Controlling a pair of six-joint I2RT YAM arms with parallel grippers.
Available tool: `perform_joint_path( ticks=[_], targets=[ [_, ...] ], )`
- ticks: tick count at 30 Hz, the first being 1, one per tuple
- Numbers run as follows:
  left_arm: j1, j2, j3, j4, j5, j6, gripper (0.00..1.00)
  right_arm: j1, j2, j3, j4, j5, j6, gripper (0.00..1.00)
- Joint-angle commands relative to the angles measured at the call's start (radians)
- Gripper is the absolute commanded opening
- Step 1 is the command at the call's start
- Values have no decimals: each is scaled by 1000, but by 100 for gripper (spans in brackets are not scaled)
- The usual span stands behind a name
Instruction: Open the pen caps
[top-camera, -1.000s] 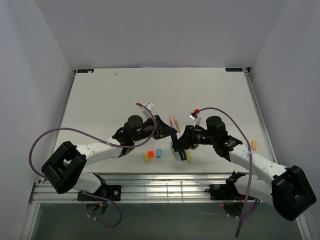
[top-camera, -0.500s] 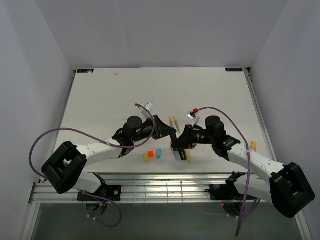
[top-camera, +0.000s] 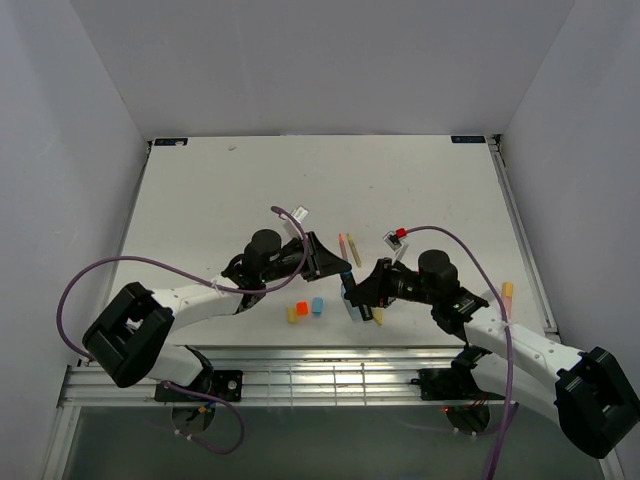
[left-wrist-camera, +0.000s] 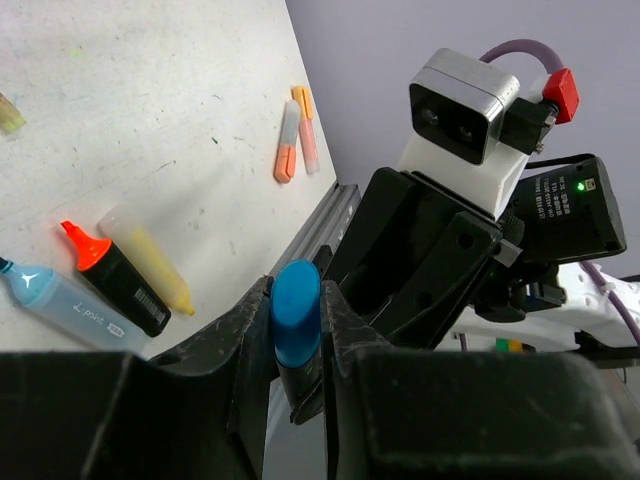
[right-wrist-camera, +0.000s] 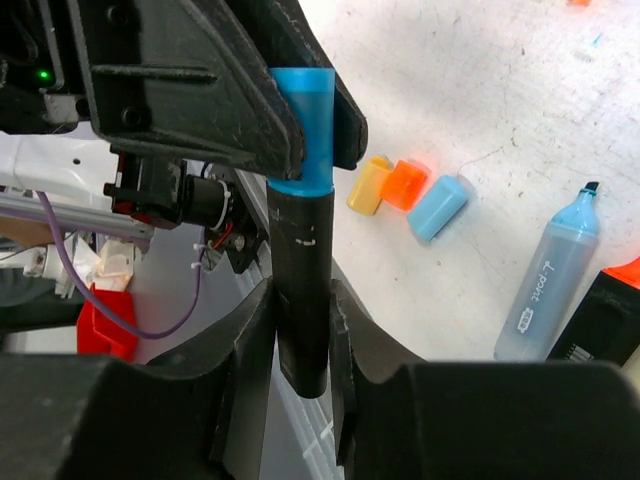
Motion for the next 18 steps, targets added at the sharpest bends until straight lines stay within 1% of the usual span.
perform_joint_path(
  ticks=[1, 5, 10, 12, 15, 18],
  targets=[
    [160, -16, 59, 70, -120, 1, 0, 29, -42, -86, -138, -48, 10, 8],
    [207, 20, 73, 117, -106, -22, 0, 55, -77, -119, -153, -44, 17, 8],
    [216, 38, 73, 150, -95, -31, 0, 58, -116, -117, -187, -31, 11, 8],
    [219, 28, 55, 159, -112, -40, 0, 59, -108, -110, -192, -34, 8, 8],
    [221, 17, 24, 182, -137, -53, 0, 75, -87, -111, -166, -43, 21, 8],
    [222, 11, 10, 196, -167, -63, 0, 117, -67, -117, -120, -31, 45, 8]
  ],
)
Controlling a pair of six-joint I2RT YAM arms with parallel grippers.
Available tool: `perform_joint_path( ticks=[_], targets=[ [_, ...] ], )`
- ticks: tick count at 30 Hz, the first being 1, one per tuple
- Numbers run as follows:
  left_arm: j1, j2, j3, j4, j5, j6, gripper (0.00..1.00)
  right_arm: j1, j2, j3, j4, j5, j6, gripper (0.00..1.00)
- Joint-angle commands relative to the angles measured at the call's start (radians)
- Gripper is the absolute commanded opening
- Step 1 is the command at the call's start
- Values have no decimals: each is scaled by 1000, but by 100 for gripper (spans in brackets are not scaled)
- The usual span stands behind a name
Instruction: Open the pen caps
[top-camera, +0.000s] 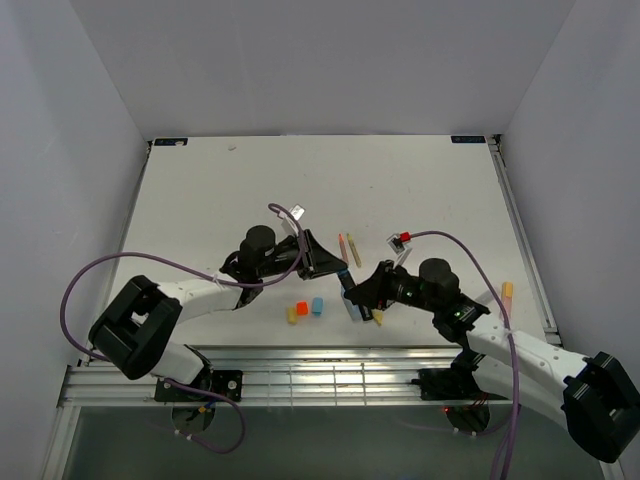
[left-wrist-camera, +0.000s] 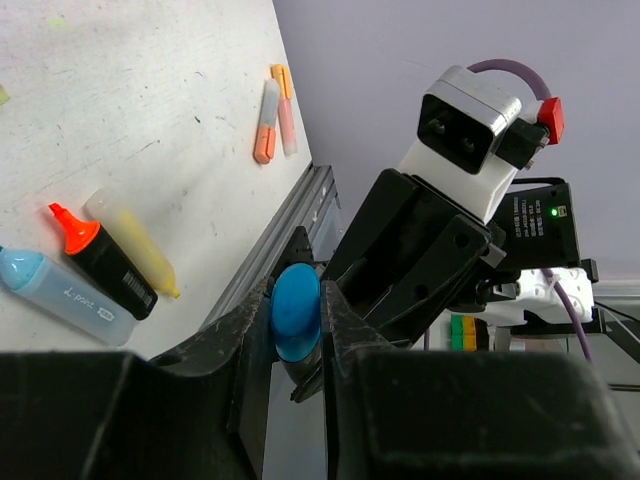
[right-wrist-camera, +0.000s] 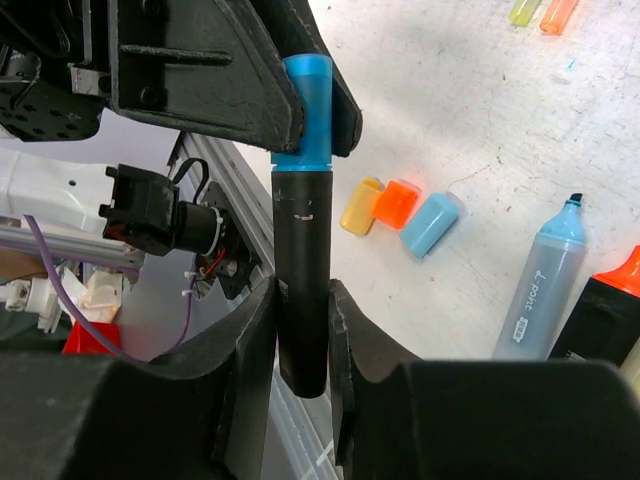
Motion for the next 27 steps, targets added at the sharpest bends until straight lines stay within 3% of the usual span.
perform_joint_path(
  ticks=[1, 15, 17, 21, 27],
  targets=[
    [139, -40, 10, 132, -348, 12, 0, 85, 17, -63, -165, -147, 22, 8],
    [180, 17, 50, 149, -296, 18, 0, 155, -70, -85, -216, -61, 15, 8],
    [183, 18, 41, 155, -232, 48, 0, 152, -73, -72, -237, -38, -1, 8],
    [208, 40, -11, 328, -34, 54, 0, 152, -76, -43, -295, 14, -24, 8],
    [277, 79, -157, 586, 182, -85, 0, 116, -75, -12, -352, 62, -41, 8]
  ],
)
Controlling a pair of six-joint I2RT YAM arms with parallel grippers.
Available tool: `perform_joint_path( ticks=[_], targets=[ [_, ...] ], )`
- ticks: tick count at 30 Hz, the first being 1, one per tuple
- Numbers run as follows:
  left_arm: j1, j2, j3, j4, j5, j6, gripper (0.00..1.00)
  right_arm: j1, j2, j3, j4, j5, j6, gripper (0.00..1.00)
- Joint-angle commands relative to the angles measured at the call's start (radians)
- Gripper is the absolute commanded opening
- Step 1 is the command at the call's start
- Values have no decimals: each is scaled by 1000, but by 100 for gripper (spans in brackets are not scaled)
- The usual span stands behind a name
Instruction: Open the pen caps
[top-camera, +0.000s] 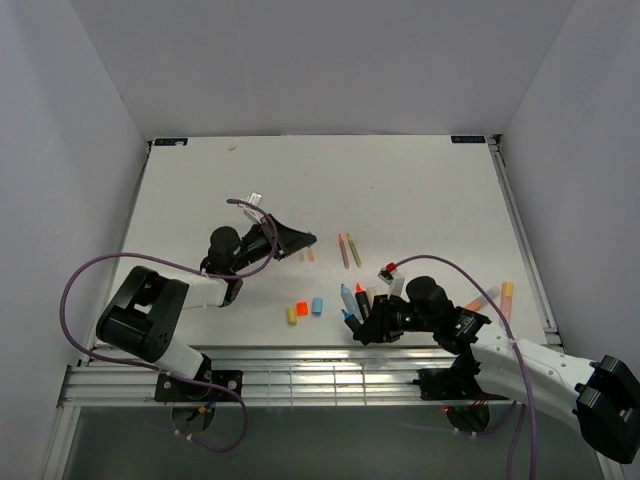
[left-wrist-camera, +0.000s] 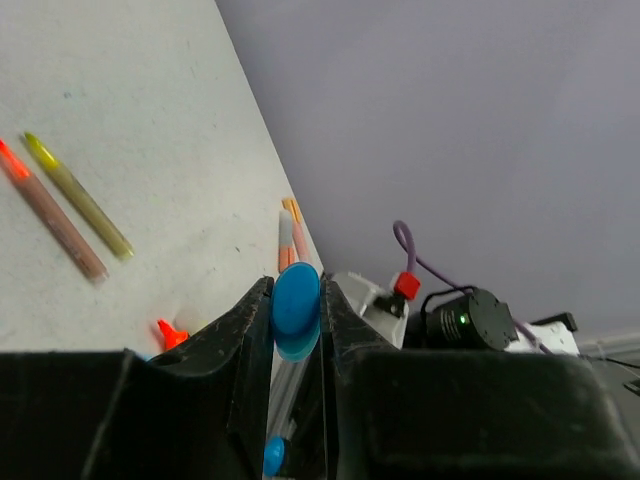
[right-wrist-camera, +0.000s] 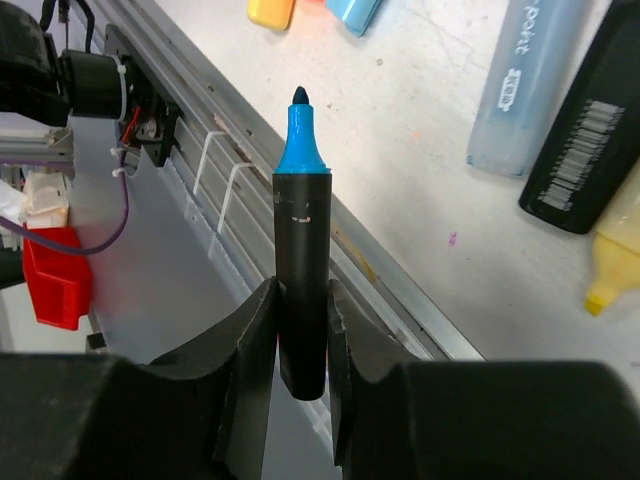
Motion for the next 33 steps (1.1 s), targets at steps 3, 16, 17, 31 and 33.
perform_joint_path(
  ticks=[3, 16, 17, 31, 33],
  targets=[
    [76, 34, -144, 352, 232, -175, 0, -38, 1, 79, -53, 32, -42, 8],
    [112, -268, -112, -414, 219, 186, 0, -239, 71, 172, -200, 13, -154, 8],
    [110, -297, -103, -536, 171, 244, 0, -257, 97, 178, -209, 15, -180, 8],
    [110, -628, -165, -1110, -137, 351, 0, -394, 220, 251, -304, 162, -266, 8],
    [110, -667, -214, -1108, -133, 341, 0, -403, 237, 243, -303, 160, -271, 8]
  ],
)
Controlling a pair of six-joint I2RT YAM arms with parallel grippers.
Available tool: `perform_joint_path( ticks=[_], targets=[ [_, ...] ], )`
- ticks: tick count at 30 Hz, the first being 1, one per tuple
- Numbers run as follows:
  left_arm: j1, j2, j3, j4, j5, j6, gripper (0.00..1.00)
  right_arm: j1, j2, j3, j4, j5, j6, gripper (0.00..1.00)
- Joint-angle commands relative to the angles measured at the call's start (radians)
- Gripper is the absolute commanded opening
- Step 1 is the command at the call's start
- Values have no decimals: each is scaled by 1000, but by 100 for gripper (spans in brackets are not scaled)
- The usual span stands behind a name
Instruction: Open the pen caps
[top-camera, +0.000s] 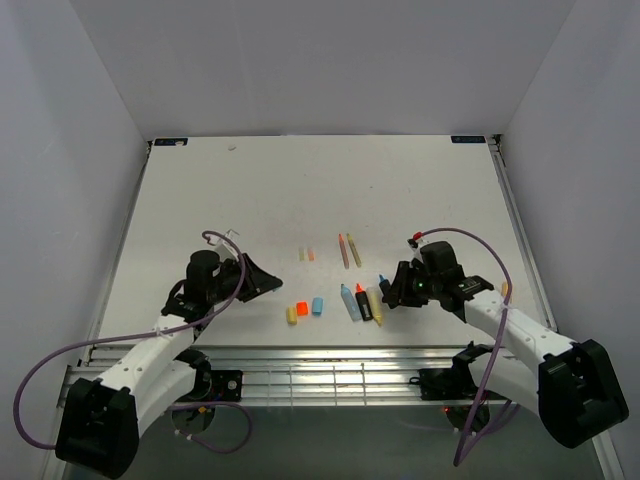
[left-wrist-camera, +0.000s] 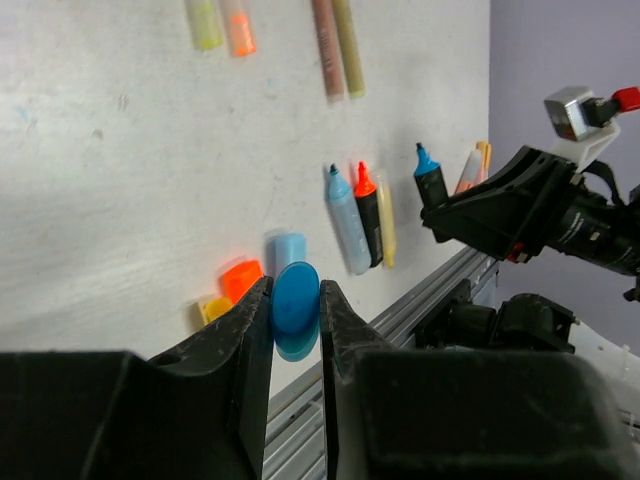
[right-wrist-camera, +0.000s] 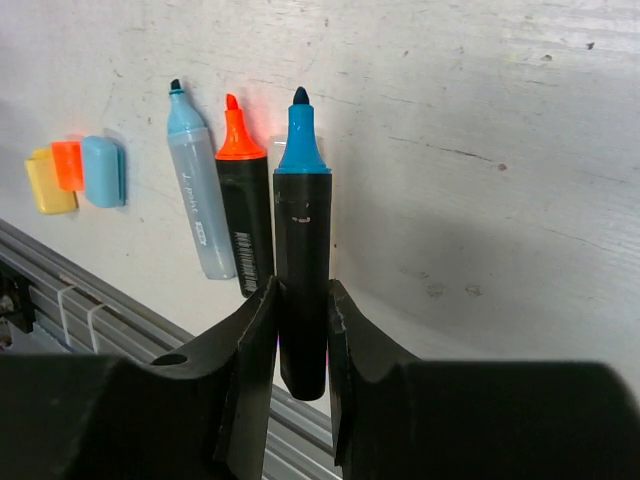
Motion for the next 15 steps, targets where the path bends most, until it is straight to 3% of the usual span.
perform_joint_path(
  ticks=[1, 8, 15],
  targets=[
    [3, -61, -75, -98, -30, 6, 0, -18, 23, 14, -7, 29, -30, 8],
    [3, -125, -168, -79, 18, -26, 0, -50, 54, -13, 10, 7, -44, 8],
    [2, -152, -207, -61, 33, -64, 13, -56, 60, -45, 36, -19, -41, 14]
  ],
)
